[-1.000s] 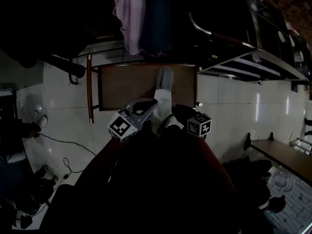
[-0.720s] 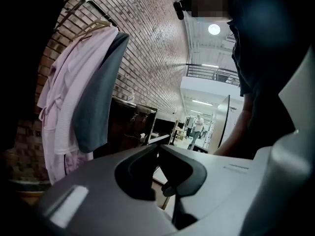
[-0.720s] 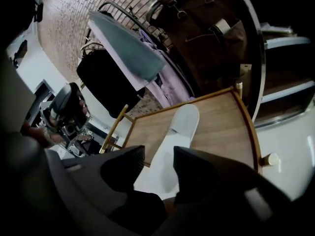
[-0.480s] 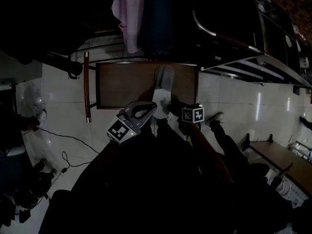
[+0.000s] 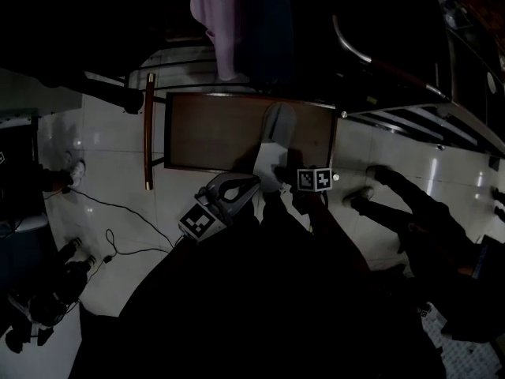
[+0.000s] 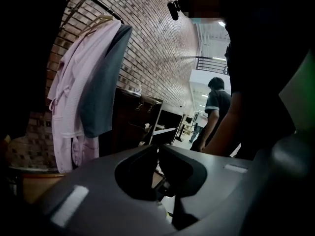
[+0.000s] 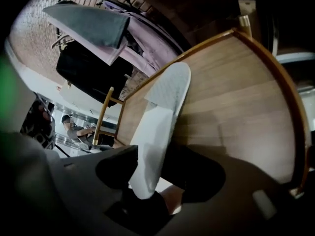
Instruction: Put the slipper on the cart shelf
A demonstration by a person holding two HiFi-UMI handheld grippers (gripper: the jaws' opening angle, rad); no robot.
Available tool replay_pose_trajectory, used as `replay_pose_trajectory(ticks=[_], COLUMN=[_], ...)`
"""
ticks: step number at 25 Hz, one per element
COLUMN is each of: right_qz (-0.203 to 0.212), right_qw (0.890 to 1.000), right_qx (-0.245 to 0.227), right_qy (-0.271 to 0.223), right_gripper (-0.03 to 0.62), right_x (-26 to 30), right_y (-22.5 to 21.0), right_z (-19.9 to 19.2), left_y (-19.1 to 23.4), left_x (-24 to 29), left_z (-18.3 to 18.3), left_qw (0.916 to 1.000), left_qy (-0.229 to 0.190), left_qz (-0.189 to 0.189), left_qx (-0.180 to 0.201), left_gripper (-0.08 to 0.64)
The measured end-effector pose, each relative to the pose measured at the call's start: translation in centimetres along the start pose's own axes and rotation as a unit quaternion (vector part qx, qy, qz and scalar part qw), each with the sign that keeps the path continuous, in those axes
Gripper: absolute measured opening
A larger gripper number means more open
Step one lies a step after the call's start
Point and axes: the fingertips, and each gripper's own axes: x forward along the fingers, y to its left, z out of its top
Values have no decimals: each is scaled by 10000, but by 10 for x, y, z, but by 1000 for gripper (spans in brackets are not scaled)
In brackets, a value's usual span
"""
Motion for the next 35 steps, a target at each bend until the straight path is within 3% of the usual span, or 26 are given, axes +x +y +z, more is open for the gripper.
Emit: replay_pose_trajectory(ticks=[8, 10, 12, 17, 26, 31, 35], right_qz=[428, 392, 430, 560, 535, 391, 548], right_qw=[9985, 9986, 9985, 9984, 9951, 9875, 9770], right_qx=[231, 139, 104, 23, -271, -798, -1076], right_qy=[238, 331, 313, -63, -789, -1303, -1755], right_gripper=[241, 165, 129, 71, 66, 66, 66], right_x=[18, 22, 24, 9, -51, -95, -128], right_y=[11, 12, 15, 27, 46, 67, 98], right_z=[-3, -4, -2, 6, 5, 19, 34], left_y=[3, 5, 6, 5, -8, -13, -14], left_x=[-12, -14, -15, -18, -10, 5, 9], left_z=[-13, -15, -15, -16, -2, 20, 33], left_qw=[9997, 9995, 9995, 9997, 9998, 9979, 9961], left_qy=[107, 105, 93, 82, -86, -300, -461], left_qz=[172, 228, 235, 186, -117, -325, -332], left_qx=[-138, -172, -173, -145, 163, 469, 670], left_gripper=[15, 15, 15, 15, 8, 8, 8])
